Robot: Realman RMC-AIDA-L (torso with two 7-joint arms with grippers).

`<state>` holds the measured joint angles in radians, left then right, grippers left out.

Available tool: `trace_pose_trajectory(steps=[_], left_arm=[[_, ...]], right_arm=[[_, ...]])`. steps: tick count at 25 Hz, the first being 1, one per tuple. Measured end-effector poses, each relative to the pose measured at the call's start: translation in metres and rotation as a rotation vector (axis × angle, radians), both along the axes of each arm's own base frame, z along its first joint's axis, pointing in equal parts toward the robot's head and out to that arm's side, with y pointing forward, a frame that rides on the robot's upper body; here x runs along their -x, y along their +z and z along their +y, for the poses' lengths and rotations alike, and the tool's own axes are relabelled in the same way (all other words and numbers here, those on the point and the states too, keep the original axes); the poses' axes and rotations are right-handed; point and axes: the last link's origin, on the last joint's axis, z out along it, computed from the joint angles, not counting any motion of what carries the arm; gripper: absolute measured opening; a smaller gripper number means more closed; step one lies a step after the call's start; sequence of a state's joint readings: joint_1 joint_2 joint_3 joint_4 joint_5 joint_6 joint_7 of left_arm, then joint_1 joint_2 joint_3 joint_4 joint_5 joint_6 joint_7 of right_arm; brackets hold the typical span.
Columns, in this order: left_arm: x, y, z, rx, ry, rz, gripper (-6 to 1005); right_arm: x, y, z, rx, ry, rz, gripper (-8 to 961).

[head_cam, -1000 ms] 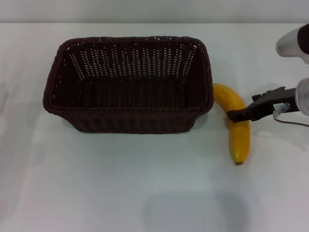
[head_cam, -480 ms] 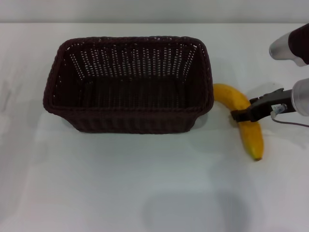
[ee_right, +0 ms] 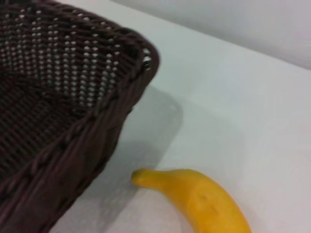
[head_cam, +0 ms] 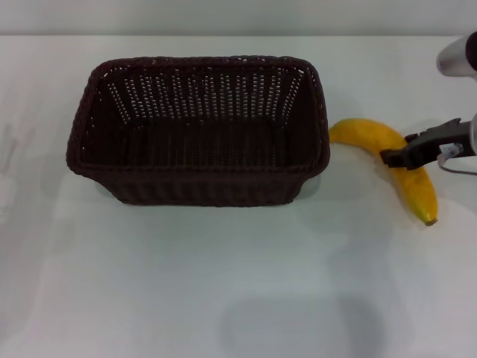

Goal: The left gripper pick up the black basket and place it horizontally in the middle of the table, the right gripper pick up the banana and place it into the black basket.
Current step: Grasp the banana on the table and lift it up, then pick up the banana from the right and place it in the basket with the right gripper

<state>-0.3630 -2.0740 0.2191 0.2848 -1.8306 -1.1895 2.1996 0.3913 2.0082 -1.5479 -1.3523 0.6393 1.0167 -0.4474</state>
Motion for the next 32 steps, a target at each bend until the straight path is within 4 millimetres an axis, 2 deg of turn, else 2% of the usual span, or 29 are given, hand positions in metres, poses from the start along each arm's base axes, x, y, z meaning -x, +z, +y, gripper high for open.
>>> trace_pose_trajectory(steps=[5, 9, 11, 15, 17, 18, 19, 23, 26, 32], left_arm=[[-0.001, 0.000, 0.001, -0.001, -0.002, -0.002, 716], [-0.001, 0.000, 0.001, -0.005, -0.002, -0.003, 716], [-0.001, 0.000, 0.001, -0.008, -0.003, -0.006, 716], [-0.002, 0.000, 0.001, -0.009, -0.009, -0.009, 716], [-0.003, 0.000, 0.001, -0.012, -0.013, -0.010, 715], [-0.003, 0.000, 0.000, -0.013, -0.015, -0.012, 715], [-0.004, -0.001, 0.000, -0.013, -0.016, -0.014, 715], [-0.005, -0.001, 0.000, -0.016, -0.026, -0.018, 715], [-0.005, -0.002, 0.000, -0.019, -0.025, -0.028, 715], [-0.012, -0.005, 0.008, -0.015, -0.044, -0.036, 715]], right_arm=[[-0.009, 0.025, 0.010, -0.079, -0.010, -0.008, 488], [-0.006, 0.049, 0.023, -0.146, 0.015, -0.005, 481], [0.002, 0.055, 0.028, -0.156, 0.051, 0.005, 481], [0.034, 0.057, 0.035, -0.141, 0.161, 0.058, 480], [0.053, 0.052, 0.035, -0.107, 0.242, 0.108, 479], [0.070, 0.042, 0.032, -0.058, 0.330, 0.155, 479], [0.070, 0.042, 0.032, -0.058, 0.330, 0.155, 480], [0.101, 0.021, 0.027, 0.040, 0.500, 0.224, 482], [0.115, 0.003, 0.024, 0.104, 0.577, 0.258, 484], [0.128, -0.033, 0.023, 0.170, 0.650, 0.289, 487]])
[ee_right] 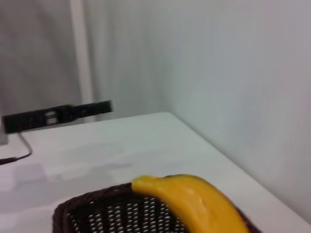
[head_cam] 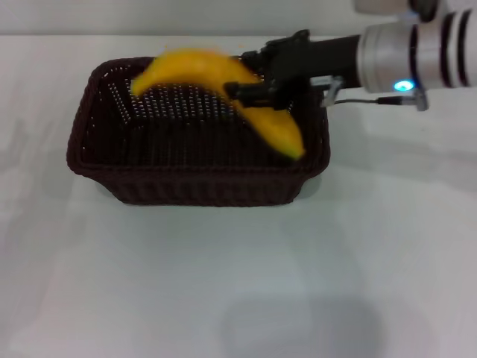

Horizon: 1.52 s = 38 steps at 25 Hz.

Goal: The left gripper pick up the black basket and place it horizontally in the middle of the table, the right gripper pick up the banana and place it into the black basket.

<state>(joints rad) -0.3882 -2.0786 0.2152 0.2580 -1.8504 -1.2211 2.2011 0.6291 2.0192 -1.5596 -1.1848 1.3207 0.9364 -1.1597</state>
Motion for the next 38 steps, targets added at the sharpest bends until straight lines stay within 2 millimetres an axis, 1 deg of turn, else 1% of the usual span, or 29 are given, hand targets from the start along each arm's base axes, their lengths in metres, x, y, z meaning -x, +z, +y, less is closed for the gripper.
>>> trace_pose_trajectory(steps=[2, 5, 6, 8, 10, 12, 15, 16, 18, 19, 21, 23, 25, 26, 27, 28, 29, 30, 33, 35, 38], left_arm=[[-0.003, -0.001, 0.003, 0.003, -0.009, -0.001, 715], [-0.004, -0.002, 0.004, 0.008, -0.012, -0.001, 714], [-0.003, -0.002, 0.003, 0.008, -0.010, -0.001, 714], [-0.002, -0.002, 0.001, 0.007, -0.005, -0.002, 714], [-0.001, -0.002, 0.001, 0.007, -0.004, -0.001, 714], [-0.001, -0.002, 0.001, 0.007, -0.004, -0.001, 714], [-0.001, -0.002, -0.001, 0.005, -0.007, -0.001, 714], [-0.001, -0.002, -0.001, 0.005, -0.007, -0.001, 714], [0.000, -0.002, -0.002, 0.008, -0.007, 0.003, 715], [0.000, -0.002, -0.002, 0.008, -0.007, 0.003, 715], [-0.001, -0.005, -0.003, 0.013, -0.007, 0.004, 715], [-0.002, -0.008, -0.002, 0.014, -0.011, 0.014, 715], [-0.003, -0.008, -0.003, 0.012, -0.016, 0.022, 715], [-0.004, -0.008, -0.003, 0.008, -0.020, 0.024, 715], [-0.004, -0.009, -0.004, 0.004, -0.025, 0.025, 715], [-0.005, -0.009, -0.005, 0.002, -0.029, 0.025, 715], [-0.006, -0.009, -0.005, -0.002, -0.035, 0.027, 716], [-0.006, -0.009, -0.006, -0.004, -0.040, 0.028, 716], [-0.008, -0.009, -0.007, -0.013, -0.053, 0.034, 716], [-0.008, -0.009, -0.009, -0.027, -0.047, 0.034, 716], [-0.005, -0.010, -0.012, -0.058, -0.023, 0.033, 716]], right_arm=[[0.000, -0.008, -0.001, 0.001, 0.003, -0.009, 488], [-0.004, -0.010, 0.001, -0.020, -0.016, -0.001, 490], [-0.007, -0.008, 0.001, -0.029, -0.035, 0.021, 527], [-0.012, 0.001, 0.001, -0.044, -0.066, 0.070, 602], [-0.021, 0.017, 0.002, -0.071, -0.117, 0.149, 677], [-0.034, 0.039, 0.000, -0.093, -0.173, 0.275, 751], [-0.064, 0.073, -0.007, -0.114, -0.236, 0.514, 861], [-0.083, 0.089, -0.014, -0.127, -0.246, 0.659, 860], [-0.101, 0.099, -0.021, -0.153, -0.234, 0.770, 859], [-0.115, 0.108, -0.026, -0.193, -0.222, 0.851, 858], [-0.143, 0.117, -0.037, -0.316, -0.194, 0.934, 857], [-0.173, 0.121, -0.049, -0.516, -0.149, 0.908, 857], [-0.203, 0.119, -0.060, -0.749, -0.122, 0.758, 857], [-0.214, 0.116, -0.064, -0.824, -0.120, 0.685, 857], [-0.231, 0.112, -0.069, -0.930, -0.135, 0.566, 857], [-0.231, 0.112, -0.069, -0.930, -0.135, 0.566, 858], [-0.257, 0.104, -0.076, -1.057, -0.193, 0.371, 858], [-0.268, 0.101, -0.078, -1.093, -0.233, 0.300, 858], [-0.288, 0.094, -0.085, -1.130, -0.314, 0.170, 858], [-0.293, 0.093, -0.089, -1.124, -0.346, 0.169, 858], [-0.293, 0.091, -0.092, -1.118, -0.364, 0.209, 857]])
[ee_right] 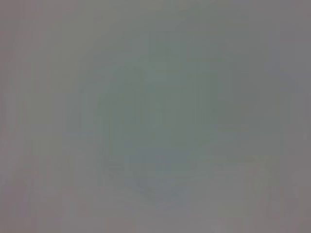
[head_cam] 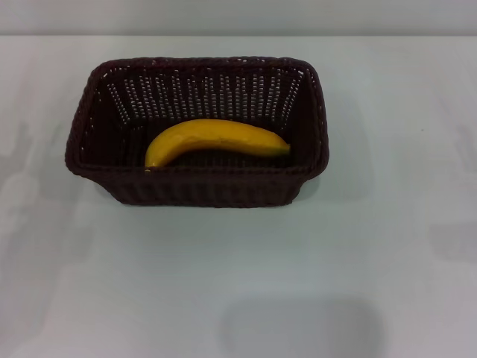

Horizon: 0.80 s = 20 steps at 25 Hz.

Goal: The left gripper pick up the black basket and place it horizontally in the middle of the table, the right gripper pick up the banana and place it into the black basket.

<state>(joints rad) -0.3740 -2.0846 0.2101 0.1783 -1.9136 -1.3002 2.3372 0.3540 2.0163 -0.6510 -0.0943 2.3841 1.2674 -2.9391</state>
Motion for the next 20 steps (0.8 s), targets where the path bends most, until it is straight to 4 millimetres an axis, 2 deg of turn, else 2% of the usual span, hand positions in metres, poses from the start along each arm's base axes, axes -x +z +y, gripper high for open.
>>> trace_pose_trajectory(steps=[10, 20], left_arm=[[0.012, 0.006, -0.015, -0.078, 0.060, -0.029, 717], [0.018, 0.010, -0.022, -0.125, 0.090, -0.037, 718]], right_arm=[[0.006, -0.001, 0.000, -0.004, 0.037, 0.070, 857], [0.010, 0.000, 0.005, -0.007, 0.051, 0.101, 857]])
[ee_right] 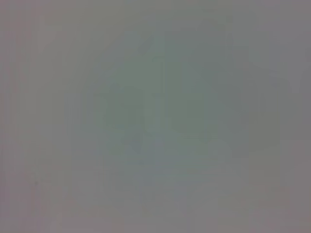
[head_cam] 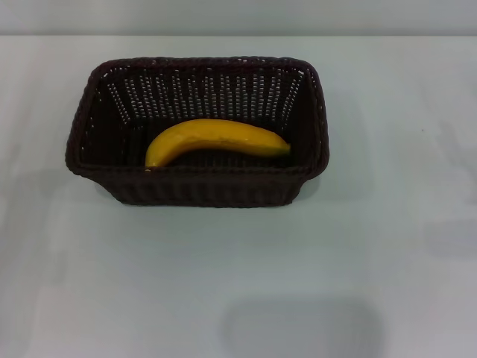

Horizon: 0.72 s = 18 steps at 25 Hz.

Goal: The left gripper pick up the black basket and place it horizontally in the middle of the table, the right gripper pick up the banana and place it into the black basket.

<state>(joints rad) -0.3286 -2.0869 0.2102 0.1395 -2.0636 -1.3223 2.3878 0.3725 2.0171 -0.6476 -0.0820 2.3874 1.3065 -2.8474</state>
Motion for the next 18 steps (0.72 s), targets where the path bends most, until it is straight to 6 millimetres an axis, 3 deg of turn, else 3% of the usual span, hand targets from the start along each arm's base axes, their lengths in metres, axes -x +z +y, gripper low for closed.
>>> trace_pose_trajectory(steps=[18], left_arm=[[0.0007, -0.0030, -0.0004, -0.058, 0.056, 0.056, 720]], right_arm=[[0.0078, -0.0003, 0.0064, -0.006, 0.030, 0.017, 857]])
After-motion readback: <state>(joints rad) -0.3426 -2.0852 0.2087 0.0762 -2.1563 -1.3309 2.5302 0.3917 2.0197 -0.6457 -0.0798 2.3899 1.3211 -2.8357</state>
